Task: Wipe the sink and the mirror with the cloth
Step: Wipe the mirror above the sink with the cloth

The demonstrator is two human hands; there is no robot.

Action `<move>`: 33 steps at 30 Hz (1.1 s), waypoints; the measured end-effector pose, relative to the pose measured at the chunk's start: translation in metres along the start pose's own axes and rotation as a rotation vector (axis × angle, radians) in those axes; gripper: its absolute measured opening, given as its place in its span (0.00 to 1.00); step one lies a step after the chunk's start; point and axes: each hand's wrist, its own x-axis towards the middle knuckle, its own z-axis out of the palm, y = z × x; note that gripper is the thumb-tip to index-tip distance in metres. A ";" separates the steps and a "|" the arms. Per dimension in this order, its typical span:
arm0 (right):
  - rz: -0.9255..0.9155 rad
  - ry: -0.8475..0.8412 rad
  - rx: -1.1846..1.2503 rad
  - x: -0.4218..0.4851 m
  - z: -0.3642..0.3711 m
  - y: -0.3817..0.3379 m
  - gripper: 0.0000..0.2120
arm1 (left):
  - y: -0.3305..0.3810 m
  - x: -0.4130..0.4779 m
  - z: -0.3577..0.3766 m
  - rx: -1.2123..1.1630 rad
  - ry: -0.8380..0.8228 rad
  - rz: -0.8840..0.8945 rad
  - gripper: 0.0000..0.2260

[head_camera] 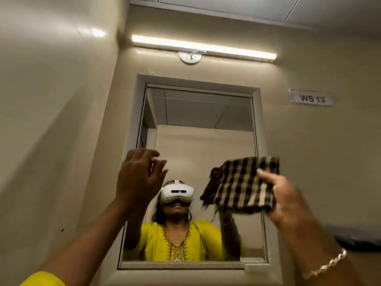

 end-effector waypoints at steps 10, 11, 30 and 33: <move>-1.276 0.497 -0.920 0.108 0.093 -0.105 0.14 | -0.045 0.055 0.006 0.246 0.027 -0.117 0.25; -1.251 0.458 -1.050 0.123 0.099 -0.106 0.17 | -0.046 0.059 0.008 0.247 0.026 -0.116 0.25; -1.229 0.395 -1.498 0.196 0.077 -0.055 0.31 | -0.050 0.058 0.038 0.307 0.057 0.000 0.32; -1.186 0.415 -1.501 0.197 0.085 -0.059 0.27 | -0.051 0.059 0.038 0.308 0.054 0.006 0.33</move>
